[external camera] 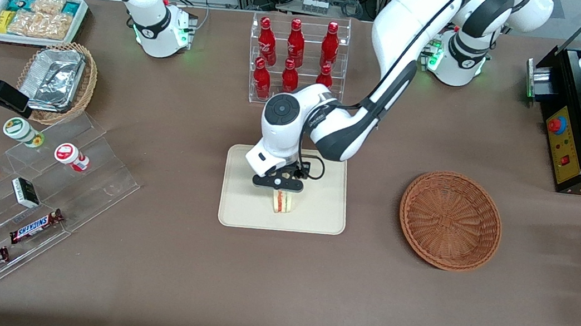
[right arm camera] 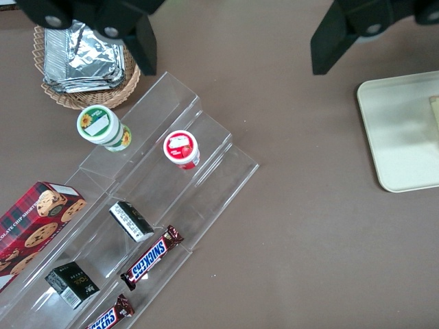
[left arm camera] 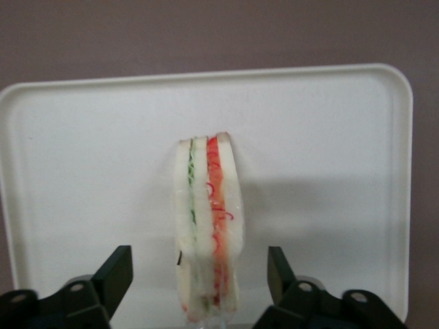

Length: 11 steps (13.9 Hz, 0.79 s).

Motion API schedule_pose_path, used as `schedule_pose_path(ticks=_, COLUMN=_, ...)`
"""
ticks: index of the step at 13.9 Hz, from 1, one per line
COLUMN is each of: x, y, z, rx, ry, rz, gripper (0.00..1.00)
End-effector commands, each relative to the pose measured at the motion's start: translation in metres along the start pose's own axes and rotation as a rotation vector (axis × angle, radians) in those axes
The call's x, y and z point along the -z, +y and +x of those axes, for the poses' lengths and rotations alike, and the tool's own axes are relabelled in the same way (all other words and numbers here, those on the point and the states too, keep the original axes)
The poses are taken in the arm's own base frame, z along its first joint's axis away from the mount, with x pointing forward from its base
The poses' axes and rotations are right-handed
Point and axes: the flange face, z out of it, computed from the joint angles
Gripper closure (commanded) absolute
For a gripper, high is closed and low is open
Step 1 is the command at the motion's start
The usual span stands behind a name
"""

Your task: Place sandwich from basket to tray

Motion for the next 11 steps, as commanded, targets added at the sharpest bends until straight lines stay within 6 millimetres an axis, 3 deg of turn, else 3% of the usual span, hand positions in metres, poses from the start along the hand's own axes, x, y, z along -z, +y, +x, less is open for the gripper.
schedule_pose_path(ticks=1, x=0.062, y=-0.036, z=0.027, rx=0.104, ry=0.018, rz=0.0, gripper=0.0)
schedule_pose_path(ticks=4, x=0.139, y=-0.099, z=0.053, rx=0.19, ry=-0.004, rz=0.045, gripper=0.0)
schedule_pose_path(ticks=6, x=0.182, y=-0.154, z=0.066, rx=0.195, ry=-0.025, rz=0.073, gripper=0.0)
schedule_pose_path(ticks=11, x=0.267, y=-0.283, z=0.08, rx=0.113, ry=-0.113, rz=0.076, gripper=0.0)
